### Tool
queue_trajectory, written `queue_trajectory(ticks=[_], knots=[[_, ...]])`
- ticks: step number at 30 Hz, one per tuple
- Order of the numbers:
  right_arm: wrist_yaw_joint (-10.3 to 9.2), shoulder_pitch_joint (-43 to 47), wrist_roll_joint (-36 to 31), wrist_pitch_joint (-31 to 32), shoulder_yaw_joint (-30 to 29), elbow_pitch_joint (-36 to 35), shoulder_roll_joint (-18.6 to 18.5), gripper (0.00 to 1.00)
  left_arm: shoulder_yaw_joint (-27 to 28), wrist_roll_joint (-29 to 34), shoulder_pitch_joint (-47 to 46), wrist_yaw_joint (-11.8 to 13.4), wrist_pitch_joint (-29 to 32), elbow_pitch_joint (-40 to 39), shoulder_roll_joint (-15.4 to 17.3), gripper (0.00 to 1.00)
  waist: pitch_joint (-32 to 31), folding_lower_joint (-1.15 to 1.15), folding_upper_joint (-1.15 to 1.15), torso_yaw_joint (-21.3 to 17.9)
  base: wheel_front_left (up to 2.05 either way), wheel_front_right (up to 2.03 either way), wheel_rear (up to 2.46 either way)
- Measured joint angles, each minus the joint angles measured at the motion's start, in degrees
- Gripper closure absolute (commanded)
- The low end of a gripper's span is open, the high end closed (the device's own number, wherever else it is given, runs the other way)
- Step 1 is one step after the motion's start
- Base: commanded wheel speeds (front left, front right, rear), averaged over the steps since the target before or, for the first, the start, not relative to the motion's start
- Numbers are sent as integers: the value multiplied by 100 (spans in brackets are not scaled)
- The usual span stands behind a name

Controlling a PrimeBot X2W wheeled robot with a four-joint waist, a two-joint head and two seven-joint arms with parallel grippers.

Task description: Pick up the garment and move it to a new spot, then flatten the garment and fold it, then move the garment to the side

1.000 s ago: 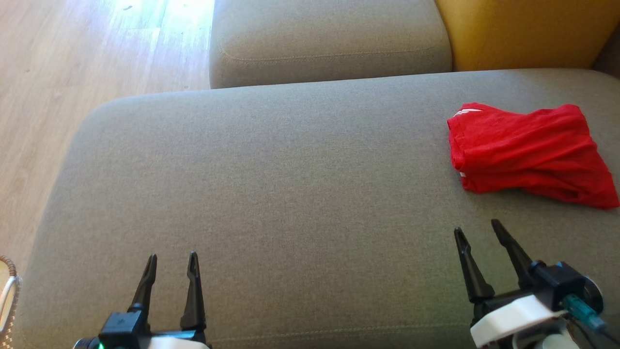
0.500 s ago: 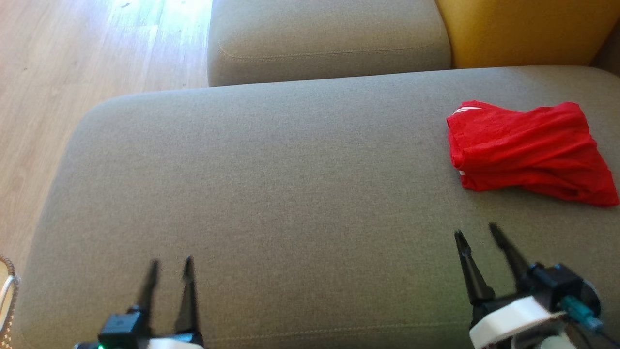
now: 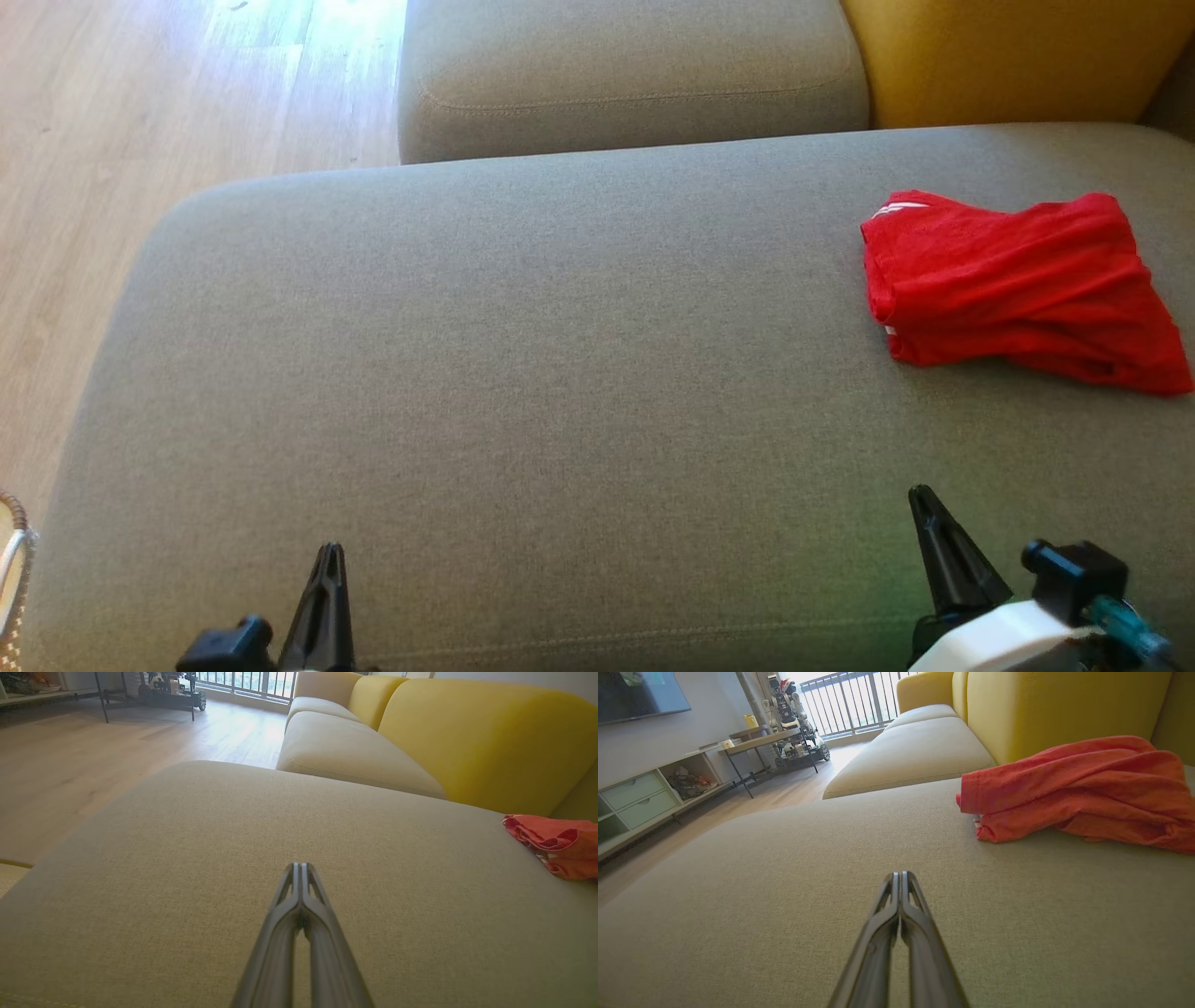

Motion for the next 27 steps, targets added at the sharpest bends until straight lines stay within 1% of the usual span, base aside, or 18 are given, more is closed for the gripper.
queue_trajectory(ticks=[21, 25, 27], knots=[[0, -158, 1543, 356, -97, 21, 1, 100, 100, -1570, -346, -248, 296, 259, 27, 100, 56, 0, 0, -19, 0, 0, 0], [0, -158, 1823, 423, -129, 31, 1, 100, 127, -1852, -410, -254, 349, 304, 33, 100, 67, 0, 0, -22, 0, 0, 0], [0, -159, 1958, 445, -138, 34, 2, 100, 155, -1994, -454, -304, 352, 305, 35, 100, 72, 0, 0, -24, 0, 0, 0]])
